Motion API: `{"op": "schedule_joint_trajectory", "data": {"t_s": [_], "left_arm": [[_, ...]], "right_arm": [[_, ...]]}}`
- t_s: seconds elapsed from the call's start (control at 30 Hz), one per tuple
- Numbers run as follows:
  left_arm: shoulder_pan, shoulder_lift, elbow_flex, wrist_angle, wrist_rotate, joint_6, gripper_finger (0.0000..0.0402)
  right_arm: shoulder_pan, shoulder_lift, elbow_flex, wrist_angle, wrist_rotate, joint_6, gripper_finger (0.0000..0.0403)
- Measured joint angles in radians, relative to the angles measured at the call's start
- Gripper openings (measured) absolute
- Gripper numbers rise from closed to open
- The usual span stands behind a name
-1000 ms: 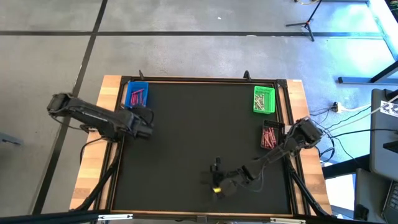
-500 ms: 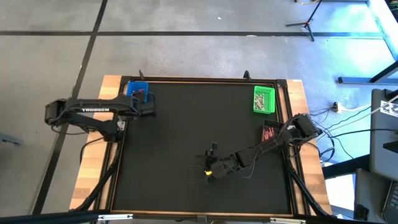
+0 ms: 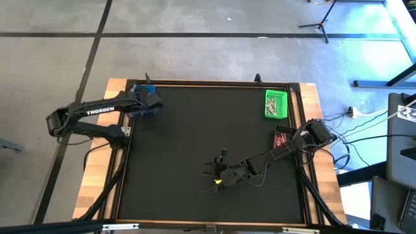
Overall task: Sort crayons
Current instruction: Put the red crayon into the blue bin, then return to Home Position
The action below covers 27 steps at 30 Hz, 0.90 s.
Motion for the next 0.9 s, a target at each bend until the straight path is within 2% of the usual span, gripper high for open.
{"op": "schedule_joint_trajectory", "data": {"t_s": [0.17, 0.3, 0.4, 0.53, 0.6, 0.67, 0.9], "left_arm": [[0.022, 0.0, 0.0, 0.019, 0.0, 0.046, 0.009], [-0.016, 0.0, 0.0, 0.02, 0.024, 0.048, 0.0112], [-0.093, 0.0, 0.0, 0.041, 0.05, 0.062, 0.0115], [-0.248, -0.002, 0.0, 0.139, 0.116, 0.143, 0.0116], [-0.318, -0.002, 0.0, 0.229, 0.191, 0.216, 0.0116], [-0.369, -0.002, -0.001, 0.326, 0.314, 0.301, 0.0116], [-0.515, -0.003, -0.146, 0.876, 0.77, 0.562, 0.0116]], "right_arm": [[0.0, 0.0, 0.0, 0.0, 0.0, 0.0, 0.017], [0.0, 0.0, 0.0, -0.014, 0.0, -0.001, 0.017], [0.0, 0.0, 0.0, -0.017, 0.0, -0.001, 0.017], [0.001, 0.0, 0.0, -0.018, 0.0, -0.001, 0.017], [0.002, -0.003, 0.0, -0.029, 0.0, -0.001, 0.017], [0.003, -0.01, 0.0, -0.042, 0.0, -0.002, 0.017], [0.016, -0.03, 0.0, -0.131, -0.011, 0.005, 0.017]]}}
